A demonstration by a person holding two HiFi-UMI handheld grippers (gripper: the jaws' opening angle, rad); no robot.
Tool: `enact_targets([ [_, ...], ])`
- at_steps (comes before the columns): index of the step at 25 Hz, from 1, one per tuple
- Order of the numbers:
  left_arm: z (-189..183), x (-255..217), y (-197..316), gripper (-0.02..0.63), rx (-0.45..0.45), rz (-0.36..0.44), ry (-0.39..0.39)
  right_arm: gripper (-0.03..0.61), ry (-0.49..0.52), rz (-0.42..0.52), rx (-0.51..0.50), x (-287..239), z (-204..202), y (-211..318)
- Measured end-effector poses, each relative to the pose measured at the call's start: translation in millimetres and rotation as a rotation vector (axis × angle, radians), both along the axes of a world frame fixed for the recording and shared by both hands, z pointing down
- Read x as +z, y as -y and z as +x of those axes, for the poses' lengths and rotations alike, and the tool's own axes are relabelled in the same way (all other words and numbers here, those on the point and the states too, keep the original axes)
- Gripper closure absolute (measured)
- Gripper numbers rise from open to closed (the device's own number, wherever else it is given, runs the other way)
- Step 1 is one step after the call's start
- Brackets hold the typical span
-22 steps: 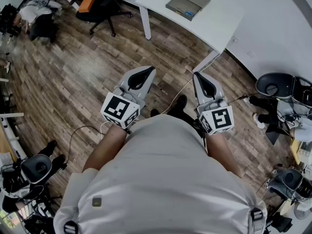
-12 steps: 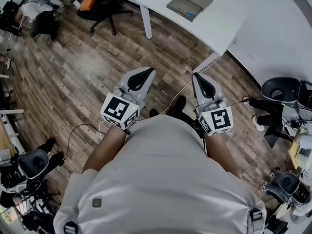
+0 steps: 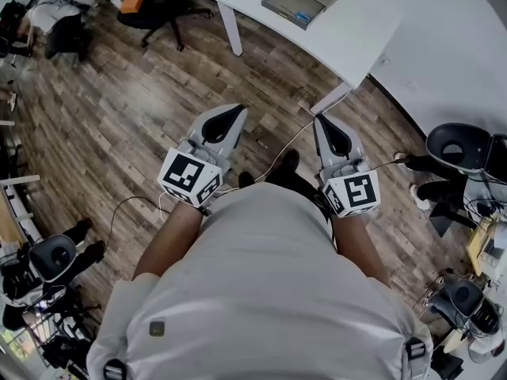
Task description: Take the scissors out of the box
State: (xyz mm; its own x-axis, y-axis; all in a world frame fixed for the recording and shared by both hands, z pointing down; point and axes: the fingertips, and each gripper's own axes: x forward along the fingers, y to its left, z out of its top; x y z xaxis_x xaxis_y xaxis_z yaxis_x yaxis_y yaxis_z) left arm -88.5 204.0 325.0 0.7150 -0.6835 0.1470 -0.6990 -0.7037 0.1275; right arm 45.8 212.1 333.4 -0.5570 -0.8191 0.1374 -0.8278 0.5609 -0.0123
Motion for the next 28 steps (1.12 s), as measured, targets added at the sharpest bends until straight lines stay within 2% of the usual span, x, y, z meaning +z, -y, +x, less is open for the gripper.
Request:
enact_targets([
  [16,123.8,3.5,108.3,0.614,0.002,-0.001,0.043,0.568,0.020,-0.032,-0.005,10.3,131.1,96.5],
  [21,144.1,6.4,123.3,0.612,0.001,-0.012,0.052,0.568,0.027,-0.045,-0.013,16.3,151.3,114.5],
  [28,151.4,8.0,144.5,0.612,0.010,-0.021,0.051,0.568,0.031,-0.061,-0.017,19.1,155.0,135.0],
])
